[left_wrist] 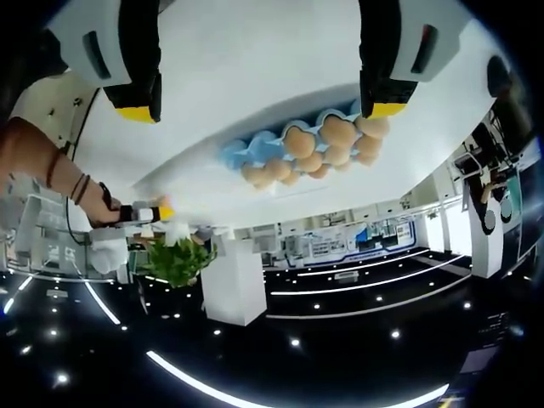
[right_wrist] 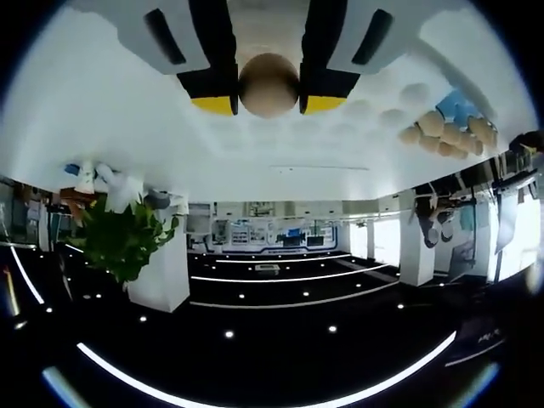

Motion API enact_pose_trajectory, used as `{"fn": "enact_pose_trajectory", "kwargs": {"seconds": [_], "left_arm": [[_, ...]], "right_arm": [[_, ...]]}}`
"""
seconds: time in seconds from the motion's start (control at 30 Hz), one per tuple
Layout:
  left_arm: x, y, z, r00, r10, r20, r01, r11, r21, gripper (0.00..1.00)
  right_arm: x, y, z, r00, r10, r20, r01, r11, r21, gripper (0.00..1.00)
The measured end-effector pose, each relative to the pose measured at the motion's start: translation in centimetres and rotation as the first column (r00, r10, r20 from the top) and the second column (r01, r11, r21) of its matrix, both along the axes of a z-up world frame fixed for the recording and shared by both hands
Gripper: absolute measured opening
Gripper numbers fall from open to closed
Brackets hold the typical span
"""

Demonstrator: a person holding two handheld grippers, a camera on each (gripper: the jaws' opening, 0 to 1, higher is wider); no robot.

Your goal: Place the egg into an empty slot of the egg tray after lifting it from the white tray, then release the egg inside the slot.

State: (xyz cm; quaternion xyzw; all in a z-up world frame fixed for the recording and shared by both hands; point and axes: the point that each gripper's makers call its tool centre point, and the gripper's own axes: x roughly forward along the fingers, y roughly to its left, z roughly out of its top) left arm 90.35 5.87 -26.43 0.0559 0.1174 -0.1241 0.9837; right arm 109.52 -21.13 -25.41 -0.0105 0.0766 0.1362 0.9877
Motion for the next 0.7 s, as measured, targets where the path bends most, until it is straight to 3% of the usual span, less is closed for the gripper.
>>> {"fn": "enact_pose_trajectory", "kwargs": {"seconds": [0.3,0.7], "left_arm": [[-0.4,-0.1,-0.2,1.000,-0.004,-0.002,0.004,1.000,0.008,0.99],[-0.8,-0.1,-0.4,1.000,-0.003,0.000,0.003,1.000,0.004,0.99]], "right_arm": [[-0.7,1.8,0.0,0.999,0.039,-0.008,-0.039,0.999,0.017,0.29],[-2.0,6.6,-0.3,0.990,0.139,-0.010,-0.139,0.990,0.001,0.29]]}}
